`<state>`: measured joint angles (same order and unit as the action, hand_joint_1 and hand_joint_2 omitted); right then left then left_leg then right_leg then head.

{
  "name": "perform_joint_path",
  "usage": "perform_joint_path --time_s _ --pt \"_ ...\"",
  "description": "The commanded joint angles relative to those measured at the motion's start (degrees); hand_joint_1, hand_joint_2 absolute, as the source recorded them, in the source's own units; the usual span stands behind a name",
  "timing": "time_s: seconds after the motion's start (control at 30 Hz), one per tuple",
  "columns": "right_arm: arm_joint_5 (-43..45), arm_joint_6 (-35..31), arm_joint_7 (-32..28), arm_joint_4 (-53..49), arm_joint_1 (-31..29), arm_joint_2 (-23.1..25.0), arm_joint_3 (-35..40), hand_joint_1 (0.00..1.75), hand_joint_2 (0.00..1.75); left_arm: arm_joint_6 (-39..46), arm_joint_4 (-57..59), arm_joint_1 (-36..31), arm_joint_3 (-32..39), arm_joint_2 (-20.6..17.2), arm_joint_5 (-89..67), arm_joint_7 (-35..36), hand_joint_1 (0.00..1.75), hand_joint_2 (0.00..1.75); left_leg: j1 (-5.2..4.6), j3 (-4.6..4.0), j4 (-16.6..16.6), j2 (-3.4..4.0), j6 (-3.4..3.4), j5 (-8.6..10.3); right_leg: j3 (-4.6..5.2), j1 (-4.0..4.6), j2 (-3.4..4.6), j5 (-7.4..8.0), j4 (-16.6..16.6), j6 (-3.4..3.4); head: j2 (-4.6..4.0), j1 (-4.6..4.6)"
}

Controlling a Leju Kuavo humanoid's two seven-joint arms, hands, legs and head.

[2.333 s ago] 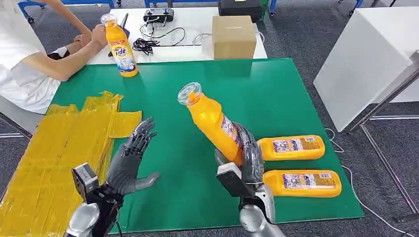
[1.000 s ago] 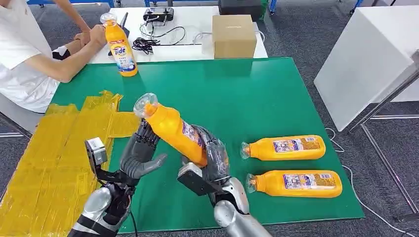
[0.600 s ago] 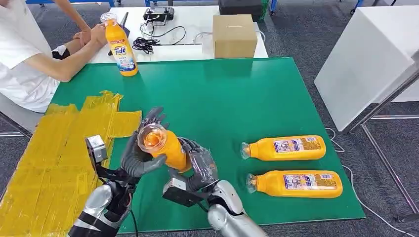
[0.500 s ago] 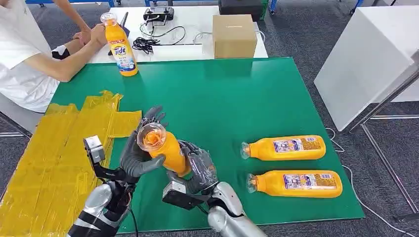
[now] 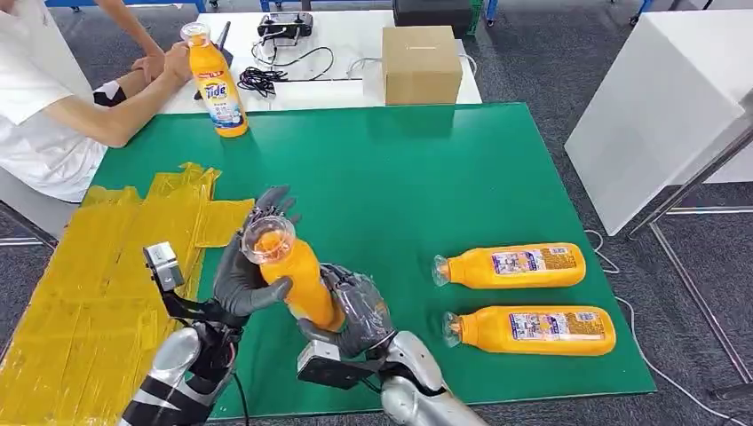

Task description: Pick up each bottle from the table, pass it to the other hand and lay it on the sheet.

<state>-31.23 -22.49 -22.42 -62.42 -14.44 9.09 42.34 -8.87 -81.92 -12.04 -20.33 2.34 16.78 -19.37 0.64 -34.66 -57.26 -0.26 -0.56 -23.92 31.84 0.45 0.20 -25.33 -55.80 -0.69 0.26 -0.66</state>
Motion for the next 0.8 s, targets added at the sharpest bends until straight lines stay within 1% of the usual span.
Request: perform_joint_path --time_s 0.03,0.1,0.17,0.2,0.23,0.3,0.33,0.37,0.4,0.5,0.53,0.57,0.67,0.7,0.73,0.8 --pt "-0.7 0.2 -1.4 -4.6 -1.2 -1.9 7.6 1.75 1.75 4.0 7.3 -3.4 -0.8 0.5 -2.4 0.6 0.0 1.75 -0.03 0.24 0.1 0.02 -0.01 -0.07 -0.25 -0.03 -0.01 -0.07 0.1 -0.07 0.0 0.0" --pt "-0.7 0.2 -1.4 -4.6 -1.2 -1.9 7.6 1.75 1.75 4.0 7.3 -3.4 -0.8 0.5 -2.4 0.6 0.0 1.75 -0.04 0.09 0.0 0.0 -0.01 -0.02 -0.09 -0.04 -0.03 -0.03 0.0 -0.04 0.0 0.0" --pt "-0.7 0.2 -1.4 -4.6 -1.2 -1.9 7.6 1.75 1.75 4.0 7.3 -3.4 -0.8 0.5 -2.4 0.6 0.0 1.75 -0.02 0.36 0.1 -0.01 0.0 -0.11 -0.38 -0.02 -0.06 -0.12 0.1 -0.08 0.0 0.0" --pt "-0.7 0.2 -1.4 -4.6 -1.2 -1.9 7.6 1.75 1.75 4.0 7.3 -3.4 -0.8 0.5 -2.4 0.6 0.0 1.75 -0.03 0.11 0.0 0.01 0.0 -0.03 -0.11 -0.03 -0.01 -0.03 0.0 -0.04 0.0 0.02" --pt "-0.5 0.0 -1.2 -4.3 -1.2 -1.8 7.4 1.75 1.75 5.2 7.3 -3.3 -0.9 0.5 -3.4 0.3 0.0 1.75 -0.02 0.27 0.1 0.04 0.0 -0.09 -0.27 -0.02 0.0 -0.08 0.1 -0.06 0.0 0.0" --pt "-0.2 -0.3 -1.0 -4.2 -1.1 -1.8 7.0 1.75 1.75 6.2 7.2 -3.3 -1.3 0.3 -4.9 0.0 0.0 1.75 -0.03 0.1 0.0 0.01 0.0 -0.03 -0.1 -0.03 -0.01 -0.03 0.0 -0.04 0.0 0.0" --pt "0.0 -0.5 -0.9 -4.4 -0.9 -1.8 6.7 1.75 1.75 6.6 7.1 -3.2 -1.7 0.1 -6.0 -0.2 0.0 1.75 -0.03 0.42 0.1 0.03 0.0 -0.14 -0.42 -0.03 -0.02 -0.14 0.1 -0.08 0.0 0.0" --pt "0.1 -0.7 -0.9 -4.6 -0.7 -1.8 6.5 1.75 1.75 6.8 7.0 -3.1 -2.1 0.0 -6.7 -0.3 0.0 1.75 -0.03 0.19 0.1 0.01 0.0 -0.05 -0.18 -0.03 -0.02 -0.06 0.0 -0.05 0.0 0.0" --pt "0.2 -0.9 -0.8 -5.0 -0.5 -1.8 6.1 1.75 1.75 6.8 7.0 -2.9 -2.4 -0.2 -7.5 -0.4 0.0 1.75 -0.03 0.33 0.1 0.01 0.0 -0.1 -0.33 -0.03 -0.03 -0.11 0.1 -0.07 0.0 0.0" --pt "0.4 -2.1 -0.4 -7.1 0.5 -2.0 4.8 1.75 1.75 8.0 6.7 -1.9 -3.2 -0.4 -10.8 -0.8 0.0 1.75 -0.04 0.15 0.1 0.01 0.0 -0.04 -0.14 -0.04 -0.01 -0.05 0.0 -0.04 0.0 0.0" --pt "0.5 -2.6 0.0 -8.0 0.8 -2.1 4.3 1.75 1.75 8.0 6.7 -1.5 -3.3 -0.4 -11.5 -0.7 0.0 1.75 -0.03 0.3 0.1 0.03 0.0 -0.1 -0.3 -0.03 -0.01 -0.1 0.1 -0.07 0.0 0.0" --pt "0.4 -3.1 0.3 -8.9 1.1 -2.1 3.7 1.75 1.75 8.0 6.6 -1.1 -3.3 -0.4 -12.0 -0.7 0.0 1.75 -0.05 0.2 0.1 0.04 -0.01 -0.07 -0.19 -0.04 0.01 -0.07 0.0 -0.05 0.0 0.0" --pt "-0.7 -5.2 1.5 -11.6 2.6 -1.7 1.4 1.75 1.75 6.7 6.7 0.1 -2.9 -0.4 -12.5 -0.6 0.0 1.75 -0.05 0.33 0.1 0.1 -0.01 -0.13 -0.33 -0.05 0.06 -0.1 0.1 -0.09 0.0 0.0" --pt "-0.9 -5.8 1.8 -12.2 2.9 -1.6 0.7 1.75 1.75 6.6 6.8 0.3 -2.8 -0.4 -12.7 -0.6 0.0 1.75 -0.05 0.09 0.1 0.07 -0.01 -0.04 -0.08 -0.05 0.05 -0.02 0.0 -0.04 0.0 0.0" --pt "-1.0 -6.2 1.9 -12.5 3.0 -1.6 0.3 1.75 1.75 6.5 7.0 0.3 -2.8 -0.4 -12.9 -0.6 0.0 1.75 -0.06 0.29 0.1 0.13 -0.01 -0.12 -0.28 -0.06 0.1 -0.09 0.1 -0.07 0.0 -0.02" --pt "-1.0 -7.2 2.3 -13.4 3.2 -1.8 -1.2 1.75 1.75 5.8 7.6 0.4 -3.3 -0.6 -13.8 -0.4 0.0 1.75 -0.06 0.14 0.1 0.08 -0.01 -0.06 -0.14 -0.06 0.05 -0.04 0.0 -0.05 0.0 0.0"
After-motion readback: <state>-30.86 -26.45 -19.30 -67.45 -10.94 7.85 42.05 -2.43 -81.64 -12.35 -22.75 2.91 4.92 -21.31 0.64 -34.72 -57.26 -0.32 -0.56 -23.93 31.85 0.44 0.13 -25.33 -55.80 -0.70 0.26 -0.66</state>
